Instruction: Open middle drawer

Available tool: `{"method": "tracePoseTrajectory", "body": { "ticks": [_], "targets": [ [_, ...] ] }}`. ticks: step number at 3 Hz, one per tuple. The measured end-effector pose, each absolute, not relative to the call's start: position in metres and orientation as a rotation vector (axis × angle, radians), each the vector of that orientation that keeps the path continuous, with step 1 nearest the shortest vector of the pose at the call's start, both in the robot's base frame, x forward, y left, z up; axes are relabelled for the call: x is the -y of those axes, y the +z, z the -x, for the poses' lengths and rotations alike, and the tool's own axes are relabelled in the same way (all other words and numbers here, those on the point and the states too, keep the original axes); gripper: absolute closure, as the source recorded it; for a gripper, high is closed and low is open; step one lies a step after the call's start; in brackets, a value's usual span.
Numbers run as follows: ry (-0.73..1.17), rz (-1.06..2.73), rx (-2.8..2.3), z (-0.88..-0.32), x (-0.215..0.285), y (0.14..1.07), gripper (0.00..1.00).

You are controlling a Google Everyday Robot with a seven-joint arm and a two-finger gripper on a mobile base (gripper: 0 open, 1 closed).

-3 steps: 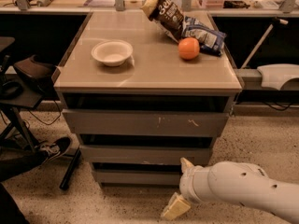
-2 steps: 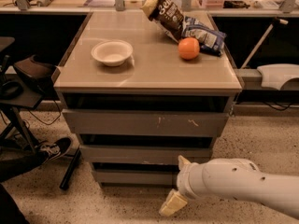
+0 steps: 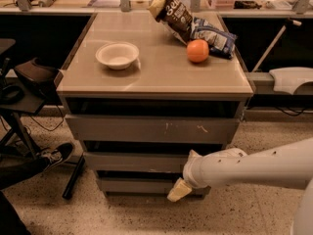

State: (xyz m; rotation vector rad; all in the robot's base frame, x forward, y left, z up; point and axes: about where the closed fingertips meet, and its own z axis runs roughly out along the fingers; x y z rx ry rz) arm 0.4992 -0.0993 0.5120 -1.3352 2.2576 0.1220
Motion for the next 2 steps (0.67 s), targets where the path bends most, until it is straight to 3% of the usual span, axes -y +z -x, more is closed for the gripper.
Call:
{"method": "tracePoseTrajectory", "body": {
  "ticks": [2],
  "targets": [
    [0.139, 1.316, -2.26, -0.52, 0.094, 0.504, 0.0]
  ]
}}
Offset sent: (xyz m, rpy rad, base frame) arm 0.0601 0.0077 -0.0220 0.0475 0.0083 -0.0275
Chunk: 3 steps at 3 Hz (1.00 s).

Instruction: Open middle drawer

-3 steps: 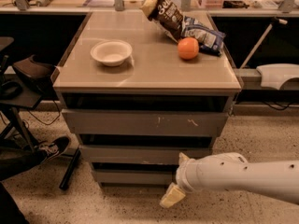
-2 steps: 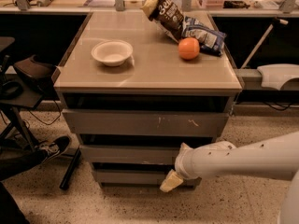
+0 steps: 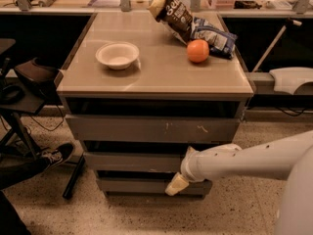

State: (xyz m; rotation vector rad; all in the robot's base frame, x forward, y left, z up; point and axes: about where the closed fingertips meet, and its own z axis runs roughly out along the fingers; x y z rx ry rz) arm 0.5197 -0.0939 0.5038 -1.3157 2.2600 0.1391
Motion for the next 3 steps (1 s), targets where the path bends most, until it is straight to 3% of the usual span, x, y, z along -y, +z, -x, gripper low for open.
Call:
{"method": "tracePoseTrajectory", "body": {
  "ticks": [1, 3],
  "targets": [
    [0.144, 1.272, -2.286, -0.566, 0.087, 0.484, 0.0],
    [0.181, 1.211, -2.352, -0.575, 0.095, 0.453, 0.0]
  ]
}}
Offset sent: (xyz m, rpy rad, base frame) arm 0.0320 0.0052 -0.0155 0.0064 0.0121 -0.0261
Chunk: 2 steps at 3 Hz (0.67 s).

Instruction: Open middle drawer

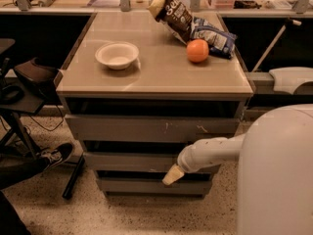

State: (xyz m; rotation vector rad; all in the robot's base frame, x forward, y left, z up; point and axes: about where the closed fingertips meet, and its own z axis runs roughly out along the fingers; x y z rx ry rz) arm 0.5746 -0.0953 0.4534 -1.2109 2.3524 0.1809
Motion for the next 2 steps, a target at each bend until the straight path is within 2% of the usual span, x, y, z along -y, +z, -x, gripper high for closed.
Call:
{"method": "tracePoseTrajectory", "body": {
  "ticks": [1, 2],
  "targets": [
    [0.219, 1.103, -2.449, -0.5974, 0.1131, 0.4106, 0.0],
    [0.224, 1.094, -2.444, -0.6071, 0.1095, 0.4044, 0.0]
  ]
}}
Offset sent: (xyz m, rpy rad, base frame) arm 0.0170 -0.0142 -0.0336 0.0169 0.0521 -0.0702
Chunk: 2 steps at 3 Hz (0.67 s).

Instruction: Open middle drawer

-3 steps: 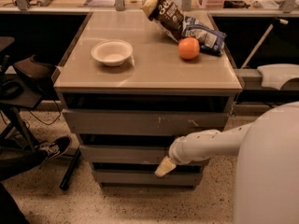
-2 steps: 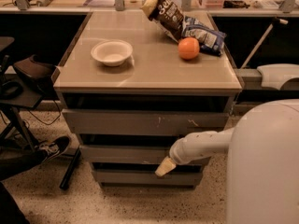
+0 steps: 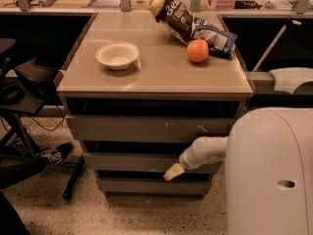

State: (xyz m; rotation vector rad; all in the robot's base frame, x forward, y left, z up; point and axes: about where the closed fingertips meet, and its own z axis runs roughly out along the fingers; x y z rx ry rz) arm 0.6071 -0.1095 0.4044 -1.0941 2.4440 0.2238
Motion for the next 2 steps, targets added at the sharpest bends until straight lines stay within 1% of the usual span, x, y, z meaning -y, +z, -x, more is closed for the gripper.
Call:
{"method": "tracePoseTrajectory", "body": {
  "ticks": [1, 2],
  "targets": [
    [0.224, 1.094, -2.444, -0.6071, 0.1094, 0.4044, 0.19],
    [0.224, 1.094, -2.444, -0.6071, 0.1094, 0.4044, 0.42]
  ]
}}
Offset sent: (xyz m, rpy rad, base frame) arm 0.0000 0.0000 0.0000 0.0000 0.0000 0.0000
